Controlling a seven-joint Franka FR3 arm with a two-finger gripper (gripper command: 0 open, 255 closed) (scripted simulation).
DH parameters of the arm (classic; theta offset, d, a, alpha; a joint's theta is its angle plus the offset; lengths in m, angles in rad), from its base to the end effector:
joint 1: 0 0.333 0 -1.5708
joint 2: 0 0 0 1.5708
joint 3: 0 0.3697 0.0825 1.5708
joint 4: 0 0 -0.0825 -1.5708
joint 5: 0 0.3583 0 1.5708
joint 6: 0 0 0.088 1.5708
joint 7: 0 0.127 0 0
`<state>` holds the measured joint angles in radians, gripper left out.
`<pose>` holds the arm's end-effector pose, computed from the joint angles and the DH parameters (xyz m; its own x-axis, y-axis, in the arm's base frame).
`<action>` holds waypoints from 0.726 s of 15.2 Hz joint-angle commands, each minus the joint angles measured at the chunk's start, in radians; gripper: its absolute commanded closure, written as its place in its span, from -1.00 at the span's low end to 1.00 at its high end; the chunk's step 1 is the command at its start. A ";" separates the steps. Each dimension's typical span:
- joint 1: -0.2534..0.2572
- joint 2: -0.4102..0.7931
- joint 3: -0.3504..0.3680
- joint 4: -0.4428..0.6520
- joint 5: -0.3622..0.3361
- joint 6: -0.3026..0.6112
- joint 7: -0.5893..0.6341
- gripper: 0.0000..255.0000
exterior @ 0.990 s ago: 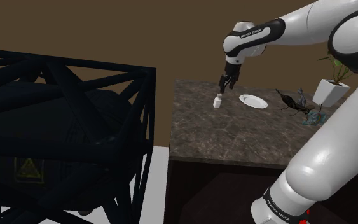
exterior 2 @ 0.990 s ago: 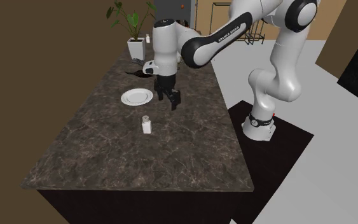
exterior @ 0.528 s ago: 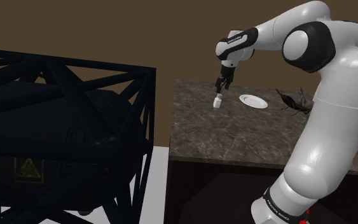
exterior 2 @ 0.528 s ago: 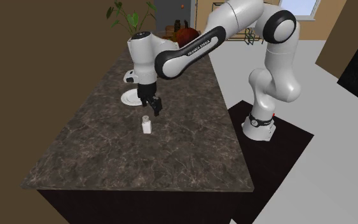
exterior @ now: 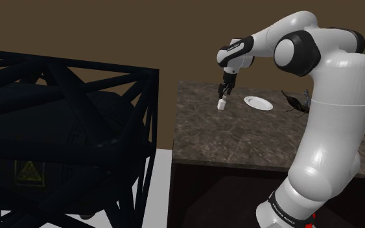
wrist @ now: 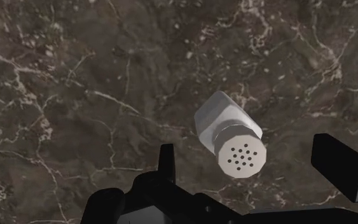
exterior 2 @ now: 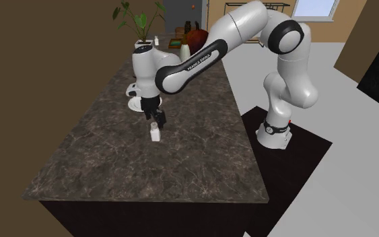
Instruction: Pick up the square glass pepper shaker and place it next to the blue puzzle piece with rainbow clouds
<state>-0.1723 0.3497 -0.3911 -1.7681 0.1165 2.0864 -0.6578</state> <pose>0.5543 -0.3110 0.4207 0.9981 0.0575 -0.0200 0.0580 -0.9981 0.0223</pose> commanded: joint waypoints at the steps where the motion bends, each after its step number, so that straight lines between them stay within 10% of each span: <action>1: -0.002 0.014 0.003 -0.019 0.007 0.033 -0.005 -1.00; 9: -0.002 0.015 0.003 -0.019 0.007 0.032 -0.005 -1.00; 10: -0.002 0.015 0.003 -0.019 0.007 0.032 -0.005 1.00; 11: -0.002 0.015 0.003 -0.019 0.007 0.032 -0.005 1.00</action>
<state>-0.1745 0.3642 -0.3882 -1.7866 0.1236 2.1189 -0.6626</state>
